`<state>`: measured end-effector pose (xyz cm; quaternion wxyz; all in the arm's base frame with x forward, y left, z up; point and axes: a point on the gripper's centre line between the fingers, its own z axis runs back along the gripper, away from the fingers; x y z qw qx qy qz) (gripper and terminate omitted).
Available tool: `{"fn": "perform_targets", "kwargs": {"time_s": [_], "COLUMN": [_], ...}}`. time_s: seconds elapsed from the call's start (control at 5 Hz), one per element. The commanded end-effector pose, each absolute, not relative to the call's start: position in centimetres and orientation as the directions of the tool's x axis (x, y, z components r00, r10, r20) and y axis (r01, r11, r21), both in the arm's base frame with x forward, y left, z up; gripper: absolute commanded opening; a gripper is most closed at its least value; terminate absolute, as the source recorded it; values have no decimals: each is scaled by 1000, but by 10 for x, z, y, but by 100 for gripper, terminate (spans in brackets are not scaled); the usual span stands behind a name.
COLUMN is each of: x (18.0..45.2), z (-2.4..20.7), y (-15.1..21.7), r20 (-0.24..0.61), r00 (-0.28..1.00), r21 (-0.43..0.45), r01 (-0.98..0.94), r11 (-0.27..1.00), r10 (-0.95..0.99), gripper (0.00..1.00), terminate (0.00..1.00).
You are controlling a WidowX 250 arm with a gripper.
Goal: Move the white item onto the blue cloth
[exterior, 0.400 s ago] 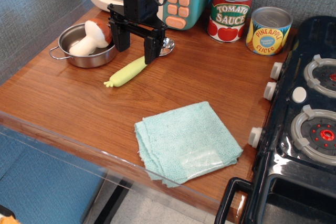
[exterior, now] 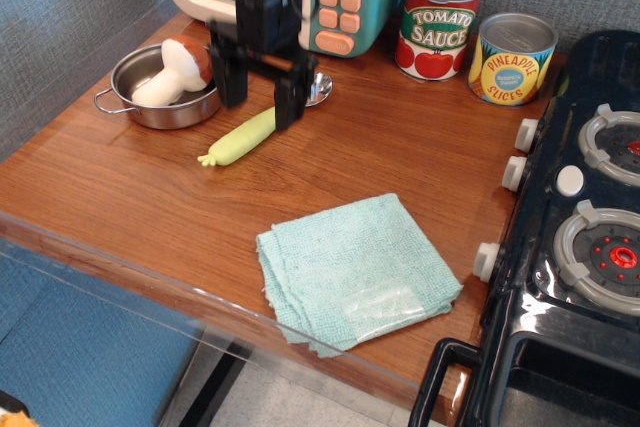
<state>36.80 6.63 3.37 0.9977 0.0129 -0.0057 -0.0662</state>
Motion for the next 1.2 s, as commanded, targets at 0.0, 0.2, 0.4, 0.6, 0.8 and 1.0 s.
{"fn": "perform_targets", "kwargs": {"time_s": [0.0,0.2,0.4,0.6,0.8,1.0], "x": [412,417,417,413,407,402], "z": [94,121,127,121,113,100], "y": [116,126,149,169,176,179], "r20": [163,232,242,198,172,139], "r00": [986,971,966,971,975,976], "r21": [4,-32,-30,9,34,50], "r01": [-38,-47,-89,-135,-149,-176], "r11": [999,998,996,991,988,983], "r10": [37,53,93,130,141,168], "gripper": [100,100,100,100,100,100], "terminate": [0,0,0,0,0,0]}}
